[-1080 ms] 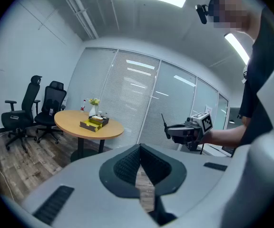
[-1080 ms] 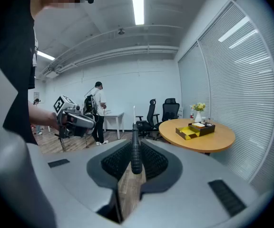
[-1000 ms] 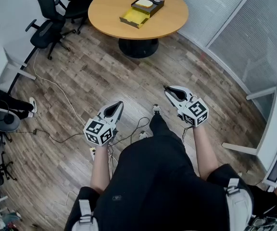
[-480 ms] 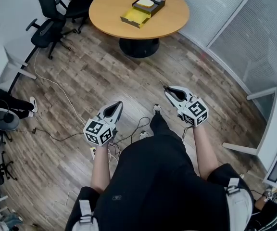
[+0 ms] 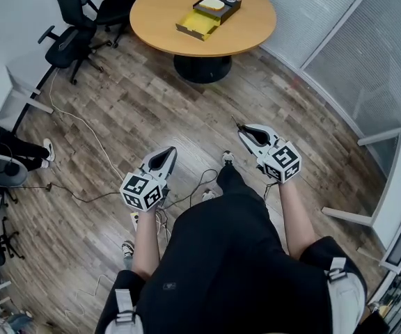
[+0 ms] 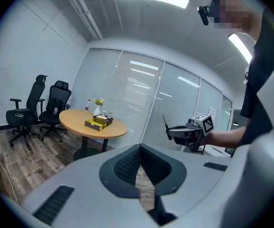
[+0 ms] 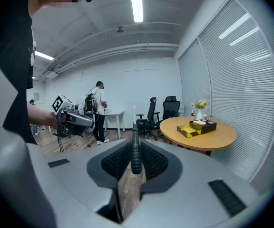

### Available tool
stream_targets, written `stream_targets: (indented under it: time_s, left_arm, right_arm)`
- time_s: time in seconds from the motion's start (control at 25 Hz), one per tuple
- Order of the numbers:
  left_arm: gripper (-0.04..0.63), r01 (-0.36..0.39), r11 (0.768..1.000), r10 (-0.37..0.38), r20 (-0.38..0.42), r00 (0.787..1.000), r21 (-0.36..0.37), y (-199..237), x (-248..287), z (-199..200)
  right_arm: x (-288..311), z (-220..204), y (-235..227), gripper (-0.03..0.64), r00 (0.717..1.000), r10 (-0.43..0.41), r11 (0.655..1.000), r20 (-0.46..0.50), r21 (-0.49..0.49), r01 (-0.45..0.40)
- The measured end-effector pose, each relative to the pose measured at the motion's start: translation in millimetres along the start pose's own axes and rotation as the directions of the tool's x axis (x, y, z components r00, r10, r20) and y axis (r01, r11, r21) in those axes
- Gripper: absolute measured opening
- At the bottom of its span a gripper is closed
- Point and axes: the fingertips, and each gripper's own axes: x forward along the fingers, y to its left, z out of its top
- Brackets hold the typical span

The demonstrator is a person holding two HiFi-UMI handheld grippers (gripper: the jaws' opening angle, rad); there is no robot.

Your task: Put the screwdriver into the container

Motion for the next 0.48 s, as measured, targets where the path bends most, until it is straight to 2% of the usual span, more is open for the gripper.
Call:
stream_targets:
  time_s: [0.48]
  left_arm:
    - [0.005,-0.018,1.0,0.018,-0.004,1.0,-0.004,9,23,9]
  right_arm:
    - [14,-2,-27,0.056,1.0,0.02,1.0,-0.005,0.012,-0.02]
